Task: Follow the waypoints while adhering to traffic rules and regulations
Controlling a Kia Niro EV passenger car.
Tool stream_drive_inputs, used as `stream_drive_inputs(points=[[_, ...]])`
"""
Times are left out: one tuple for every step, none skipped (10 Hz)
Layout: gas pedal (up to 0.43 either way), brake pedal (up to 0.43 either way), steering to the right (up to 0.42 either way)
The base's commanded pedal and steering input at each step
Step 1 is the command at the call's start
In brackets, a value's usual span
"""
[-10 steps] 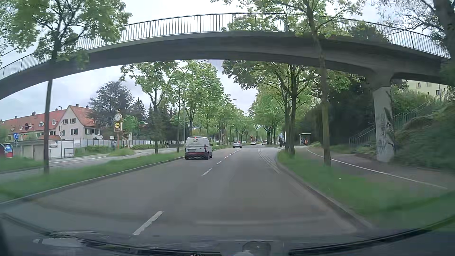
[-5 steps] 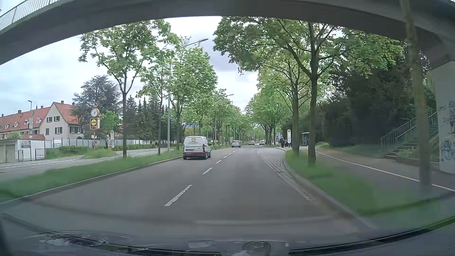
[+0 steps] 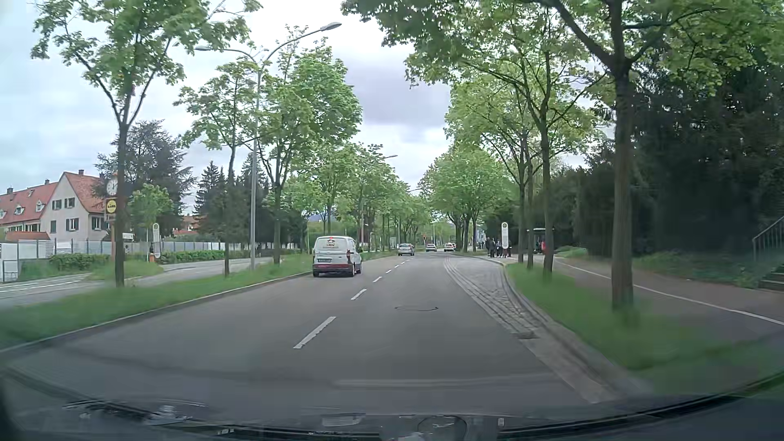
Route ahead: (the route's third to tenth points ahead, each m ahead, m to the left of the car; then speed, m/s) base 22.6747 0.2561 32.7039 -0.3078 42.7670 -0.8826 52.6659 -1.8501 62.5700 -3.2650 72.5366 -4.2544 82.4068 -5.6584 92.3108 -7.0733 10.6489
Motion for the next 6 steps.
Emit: stream_drive_inputs(points=[[0.000,0.000,0.008],[0.000,0.000,0.008],[0.000,0.000,0.008],[0.000,0.000,0.008],[0.000,0.000,0.008],[0.000,0.000,0.008]])
